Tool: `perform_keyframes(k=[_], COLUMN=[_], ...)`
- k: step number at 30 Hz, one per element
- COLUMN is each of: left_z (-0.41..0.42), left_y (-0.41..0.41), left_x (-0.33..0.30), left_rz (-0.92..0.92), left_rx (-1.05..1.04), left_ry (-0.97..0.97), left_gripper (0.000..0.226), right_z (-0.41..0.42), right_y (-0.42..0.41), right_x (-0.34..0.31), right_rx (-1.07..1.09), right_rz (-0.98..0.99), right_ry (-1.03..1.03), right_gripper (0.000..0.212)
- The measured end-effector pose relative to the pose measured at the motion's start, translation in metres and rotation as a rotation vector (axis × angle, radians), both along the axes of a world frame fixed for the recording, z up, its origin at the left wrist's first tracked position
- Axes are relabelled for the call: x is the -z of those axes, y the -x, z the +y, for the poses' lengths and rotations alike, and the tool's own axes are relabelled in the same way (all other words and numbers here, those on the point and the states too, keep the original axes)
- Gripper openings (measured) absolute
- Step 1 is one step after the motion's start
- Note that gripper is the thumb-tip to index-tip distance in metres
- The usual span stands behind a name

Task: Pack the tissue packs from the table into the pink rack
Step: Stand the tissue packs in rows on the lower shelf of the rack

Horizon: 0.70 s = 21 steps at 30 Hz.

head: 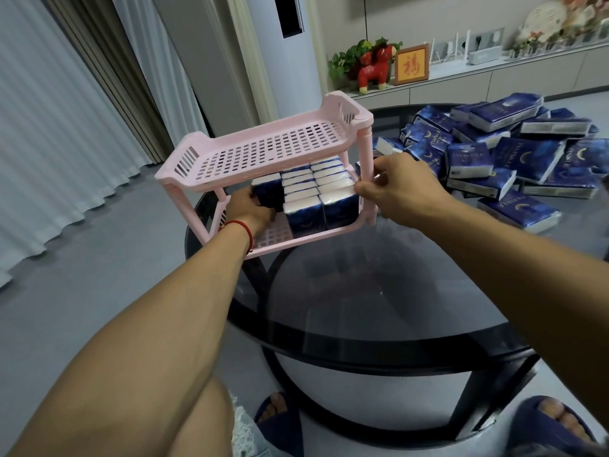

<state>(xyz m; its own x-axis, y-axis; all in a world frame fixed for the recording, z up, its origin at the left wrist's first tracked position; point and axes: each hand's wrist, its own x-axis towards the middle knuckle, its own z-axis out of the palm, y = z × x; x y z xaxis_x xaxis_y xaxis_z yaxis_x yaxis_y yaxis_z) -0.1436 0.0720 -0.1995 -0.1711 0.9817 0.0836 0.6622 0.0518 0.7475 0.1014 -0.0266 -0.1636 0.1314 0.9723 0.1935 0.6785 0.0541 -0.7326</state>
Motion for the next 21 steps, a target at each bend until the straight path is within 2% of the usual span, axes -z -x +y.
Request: perform_keyframes(k=[5,10,13,15,16,19,21], left_z=[-0.018,-0.058,-0.084,-0.102,-0.113,-0.141,-0.149], left_y=[0.0,-0.011,-0.011,-0.015,-0.02,-0.045,-0.064], left_x=[-0.011,-0.026,-0.031,-0.029,-0.027,-0.025,-0.016], left_rz=[0.109,0.197,0.318,0.363,0.355,0.3,0.28], left_rx=[-0.071,-0.039,-0.009,0.021,0.05,0.236,0.407], left_ry=[0.021,0.006,-0.068,-0.162,-0.236,-0.512,-0.556], left_gripper=[0.033,0.036,0.04,0.038,0.039,0.038,0.035], right_z=[-0.006,-0.021,-0.034,-0.043,-0.047,-0.059,-0.068], right_y=[-0.008,-0.023,-0.044,-0.061,-0.07,-0.095,-0.107], right_x=[0.002,0.002,0.003,0.005,0.006,0.008,0.013], right_rx=[-0.04,-0.042,0.041,0.182,0.269,0.493,0.517], right_rz=[0.045,0.006,-0.168,-0.31,-0.375,-0.491,-0.493], right_ry=[0.038,0.1,0.068,0.039,0.042,0.181,0.318], right_gripper=[0.031,0.047,0.031,0.017,0.017,0.038,0.055])
